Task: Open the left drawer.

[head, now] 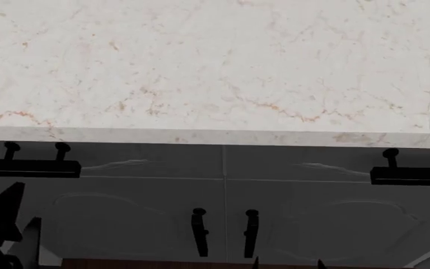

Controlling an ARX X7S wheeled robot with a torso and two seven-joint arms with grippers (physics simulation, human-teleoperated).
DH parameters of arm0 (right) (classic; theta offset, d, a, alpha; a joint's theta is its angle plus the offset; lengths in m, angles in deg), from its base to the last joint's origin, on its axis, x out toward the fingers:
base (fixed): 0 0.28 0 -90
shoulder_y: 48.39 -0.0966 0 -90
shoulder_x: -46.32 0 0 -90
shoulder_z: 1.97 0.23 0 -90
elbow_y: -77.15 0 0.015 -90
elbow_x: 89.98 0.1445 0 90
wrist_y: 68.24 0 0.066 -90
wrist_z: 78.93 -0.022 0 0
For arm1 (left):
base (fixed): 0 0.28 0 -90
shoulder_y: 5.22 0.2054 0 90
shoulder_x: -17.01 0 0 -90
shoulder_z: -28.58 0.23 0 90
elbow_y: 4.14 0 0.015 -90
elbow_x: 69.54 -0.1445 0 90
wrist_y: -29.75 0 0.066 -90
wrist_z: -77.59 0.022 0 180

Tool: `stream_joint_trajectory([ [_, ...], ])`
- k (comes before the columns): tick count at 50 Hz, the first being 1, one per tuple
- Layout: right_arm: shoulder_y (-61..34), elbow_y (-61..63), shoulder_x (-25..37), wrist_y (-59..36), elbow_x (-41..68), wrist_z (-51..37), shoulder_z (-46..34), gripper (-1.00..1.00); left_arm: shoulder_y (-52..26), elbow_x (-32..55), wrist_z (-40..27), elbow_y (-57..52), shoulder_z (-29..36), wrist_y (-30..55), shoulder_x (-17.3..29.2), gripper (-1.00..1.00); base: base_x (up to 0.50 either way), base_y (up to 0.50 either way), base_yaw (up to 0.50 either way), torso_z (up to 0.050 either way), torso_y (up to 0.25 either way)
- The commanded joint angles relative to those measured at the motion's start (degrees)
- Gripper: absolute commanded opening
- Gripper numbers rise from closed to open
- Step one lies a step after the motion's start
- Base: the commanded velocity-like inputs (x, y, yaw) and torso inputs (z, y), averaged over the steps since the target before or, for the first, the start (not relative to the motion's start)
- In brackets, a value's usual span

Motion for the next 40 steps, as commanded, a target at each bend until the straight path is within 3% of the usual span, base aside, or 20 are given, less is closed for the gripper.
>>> stream_joint_trajectory([
  [1, -0.2, -0.8, 0.1, 0.4, -0.1, -0.2, -0.4, 1.00, -0.9, -0.3, 0.7, 0.0, 0.0, -0.1, 0.6, 1.00, 0.00, 0.00, 0.00, 0.000, 0.000],
  [10, -0.2, -0.1, 0.3, -0.4, 0.3, -0.4, -0.7, 1.00, -5.0, -3.1, 4.9, 1.4, 1.1, 0.3, 1.5, 1.00, 0.00, 0.00, 0.00, 0.000, 0.000],
  [40, -0.5, -0.6, 0.9, -0.2, 0.7, -0.8, -1.4, 1.00, -16.0, -2.5, 3.5, 15.6, 3.7, -5.5, -2.4, 1.00, 0.00, 0.00, 0.00, 0.000, 0.000],
])
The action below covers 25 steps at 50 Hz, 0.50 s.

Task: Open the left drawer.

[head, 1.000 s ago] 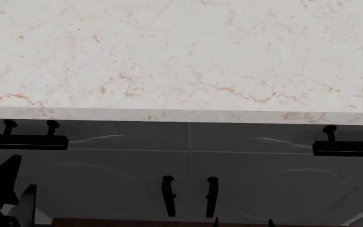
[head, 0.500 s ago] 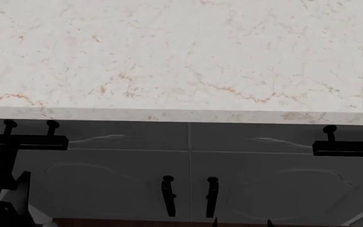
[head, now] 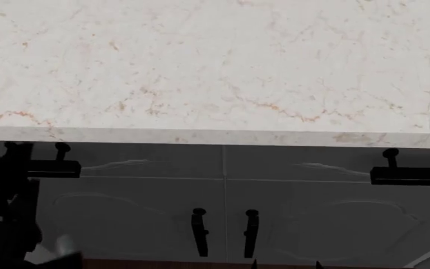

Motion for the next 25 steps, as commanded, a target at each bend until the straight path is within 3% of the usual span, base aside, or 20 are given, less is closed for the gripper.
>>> stream_joint_trajectory([
  [1, -0.1, 0.0, 0.2, -0.2, 0.2, -0.2, -0.3, 1.00, -3.9, 0.2, -1.3, 5.9, 0.8, -1.9, -2.0, 1.00, 0.00, 0.00, 0.00, 0.000, 0.000],
  [20, -0.4, -0.7, 0.4, 0.0, 0.5, -0.5, -0.7, 1.00, -7.1, -0.8, -2.5, 12.1, 2.1, -2.4, -4.3, 1.00, 0.01, 0.00, 0.00, 0.000, 0.000],
  [21, -0.4, -0.6, 0.4, 0.0, 0.5, -0.5, -0.7, 1.00, -7.1, -1.0, -2.7, 12.3, 2.1, -2.1, -4.5, -1.00, 0.01, 0.00, -0.01, 0.000, 0.000],
  [25, -0.5, -1.0, 0.5, 0.4, 0.6, -0.4, -0.8, 1.00, -7.2, -0.8, -2.5, 12.3, 2.2, -2.5, -4.4, -1.00, 0.01, 0.00, -0.01, 0.000, 0.000],
])
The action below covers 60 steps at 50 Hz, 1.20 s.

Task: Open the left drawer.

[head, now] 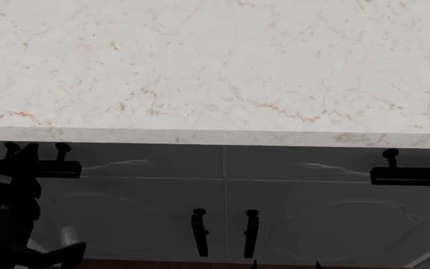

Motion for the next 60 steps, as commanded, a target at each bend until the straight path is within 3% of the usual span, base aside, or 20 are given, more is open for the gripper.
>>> stream_joint_trajectory([
  [1, -0.1, 0.0, 0.2, 0.0, 0.2, -0.2, -0.2, 1.00, -3.4, 5.6, 0.9, 2.6, 2.4, -1.0, -1.0, -1.00, 0.01, 0.00, -0.01, 0.000, 0.000],
  [12, -0.2, -0.6, 0.2, 0.5, 0.1, -0.1, -0.6, 1.00, -2.0, 6.5, 1.0, -0.1, 1.5, -0.6, -0.3, -1.00, 0.01, 0.00, -0.01, 0.000, -0.001],
  [24, 0.0, 1.3, 0.7, -1.1, 0.4, -1.0, -0.9, 1.00, 5.3, 5.7, 2.5, -10.5, 0.4, 2.9, 3.3, -1.00, 0.00, 0.00, 0.00, -0.001, 0.000],
  [60, 0.2, 0.9, 1.3, 0.7, 0.9, -0.7, -1.6, 1.00, 19.9, 2.3, 4.6, -26.5, -1.2, 11.0, 8.8, -1.00, 0.00, 0.00, 0.00, 0.000, 0.000],
])
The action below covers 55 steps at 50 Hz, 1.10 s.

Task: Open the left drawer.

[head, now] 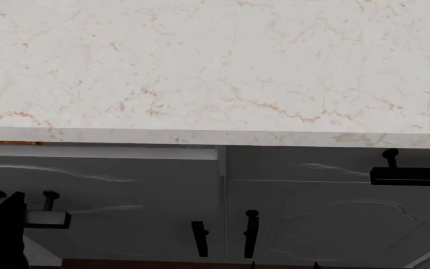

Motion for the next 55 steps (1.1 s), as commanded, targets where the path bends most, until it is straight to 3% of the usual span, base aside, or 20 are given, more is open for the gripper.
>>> stream_joint_trajectory([
  [1, 0.1, 0.3, 0.3, 0.5, 0.0, 0.0, -0.3, 1.00, 4.6, 1.0, -0.9, -4.2, -0.8, 2.4, 1.8, -1.00, 0.00, 0.00, 0.00, 0.000, 0.000],
  [27, 0.1, 0.5, 0.8, 1.1, -0.4, -0.2, -1.1, 1.00, 4.6, 0.3, -0.5, -5.5, -0.4, 2.2, 1.9, -1.00, 0.00, 0.00, 0.00, 0.000, 0.000],
  [55, 0.1, 1.3, 1.3, 0.7, 0.1, -0.7, -1.4, 1.00, 4.6, 1.1, -1.2, -4.9, -0.5, 1.6, 1.8, -1.00, -0.19, 0.00, 0.00, 0.000, 0.000],
])
